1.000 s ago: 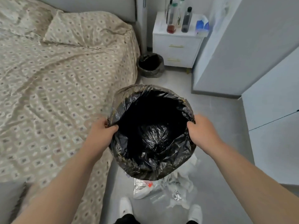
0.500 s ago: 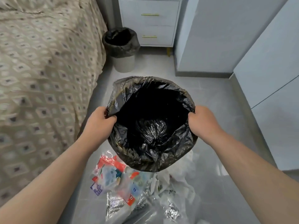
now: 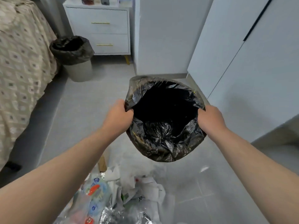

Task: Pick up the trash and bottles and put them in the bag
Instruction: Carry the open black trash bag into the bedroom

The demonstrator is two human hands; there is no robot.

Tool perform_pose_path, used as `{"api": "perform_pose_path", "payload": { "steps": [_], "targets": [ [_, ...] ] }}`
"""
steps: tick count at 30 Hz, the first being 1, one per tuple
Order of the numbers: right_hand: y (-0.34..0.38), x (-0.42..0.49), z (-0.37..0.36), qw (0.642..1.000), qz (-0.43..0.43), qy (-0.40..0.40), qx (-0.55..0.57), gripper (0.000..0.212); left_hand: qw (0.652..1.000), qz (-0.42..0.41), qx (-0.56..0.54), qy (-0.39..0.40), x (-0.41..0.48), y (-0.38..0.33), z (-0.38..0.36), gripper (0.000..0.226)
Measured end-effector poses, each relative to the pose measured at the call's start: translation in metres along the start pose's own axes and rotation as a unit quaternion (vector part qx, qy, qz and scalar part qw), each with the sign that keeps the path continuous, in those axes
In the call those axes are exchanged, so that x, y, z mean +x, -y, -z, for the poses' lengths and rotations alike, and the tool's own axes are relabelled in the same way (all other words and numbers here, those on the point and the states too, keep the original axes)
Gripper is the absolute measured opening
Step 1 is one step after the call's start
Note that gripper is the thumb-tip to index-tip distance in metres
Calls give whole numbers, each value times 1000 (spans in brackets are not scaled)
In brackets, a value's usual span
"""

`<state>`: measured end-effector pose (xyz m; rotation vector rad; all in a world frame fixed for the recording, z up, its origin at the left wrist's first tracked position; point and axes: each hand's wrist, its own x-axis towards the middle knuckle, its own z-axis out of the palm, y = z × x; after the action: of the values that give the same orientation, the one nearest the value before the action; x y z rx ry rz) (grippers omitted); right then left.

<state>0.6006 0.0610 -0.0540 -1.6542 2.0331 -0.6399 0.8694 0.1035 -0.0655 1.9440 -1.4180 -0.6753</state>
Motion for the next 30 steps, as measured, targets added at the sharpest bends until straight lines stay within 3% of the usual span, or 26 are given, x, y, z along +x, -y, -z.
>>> {"api": "perform_pose_path", "payload": {
  "steps": [6,11,19,30],
  "targets": [
    [-110,11,37,992,-92,-59,-60,35,993,19,-68,98,-10,-38,-129,9],
    [-185,0,20,983,-175,-23,-48,34,983,37,-47,176,-26,-31,-191,10],
    [-231,-14,0,977,-210,7,28,23,980,21,-17,198,-32,-21,-215,6],
    [-240,-14,-8,980,-196,-5,-17,29,975,40,-99,195,-33,-14,-214,11]
  ]
}}
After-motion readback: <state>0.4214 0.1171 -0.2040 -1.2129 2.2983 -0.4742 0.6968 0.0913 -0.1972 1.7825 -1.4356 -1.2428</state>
